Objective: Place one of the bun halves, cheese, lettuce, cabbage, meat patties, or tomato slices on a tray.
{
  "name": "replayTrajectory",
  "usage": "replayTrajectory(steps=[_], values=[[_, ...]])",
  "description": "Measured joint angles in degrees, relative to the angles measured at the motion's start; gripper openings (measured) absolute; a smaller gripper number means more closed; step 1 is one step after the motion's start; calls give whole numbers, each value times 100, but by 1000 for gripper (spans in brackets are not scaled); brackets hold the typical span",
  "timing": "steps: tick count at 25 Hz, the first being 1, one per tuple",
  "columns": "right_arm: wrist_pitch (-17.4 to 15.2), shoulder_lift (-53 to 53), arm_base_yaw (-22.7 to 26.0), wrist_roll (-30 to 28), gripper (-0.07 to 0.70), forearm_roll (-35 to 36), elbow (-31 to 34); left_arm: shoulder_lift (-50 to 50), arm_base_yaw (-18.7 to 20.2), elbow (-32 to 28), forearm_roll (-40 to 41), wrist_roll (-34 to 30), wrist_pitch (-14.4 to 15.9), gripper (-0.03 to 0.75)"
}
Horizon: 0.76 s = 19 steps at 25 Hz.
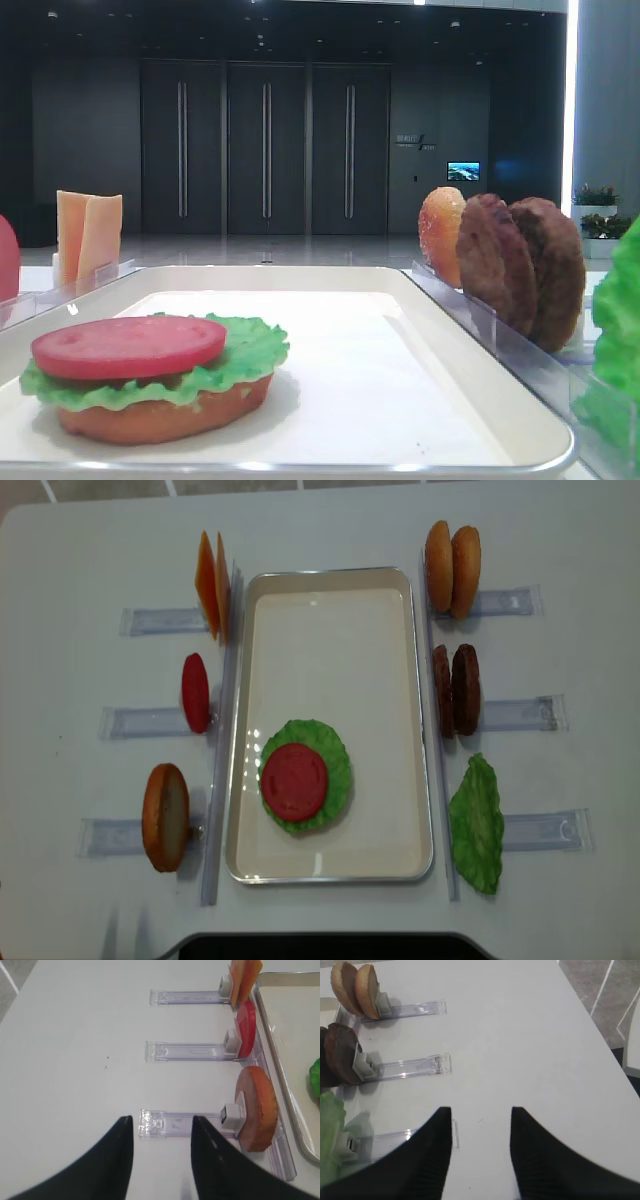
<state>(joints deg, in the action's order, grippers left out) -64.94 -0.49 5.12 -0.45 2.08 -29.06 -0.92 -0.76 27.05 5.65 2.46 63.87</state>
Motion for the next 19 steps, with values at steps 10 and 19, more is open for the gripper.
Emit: replayTrajectory(steps=[10,19], values=[[0,0,0,0,274,0,0,0,0,0,0,-5,-1,286],[0,0,0,0,274,0,0,0,0,0,0,-5,-6,228]])
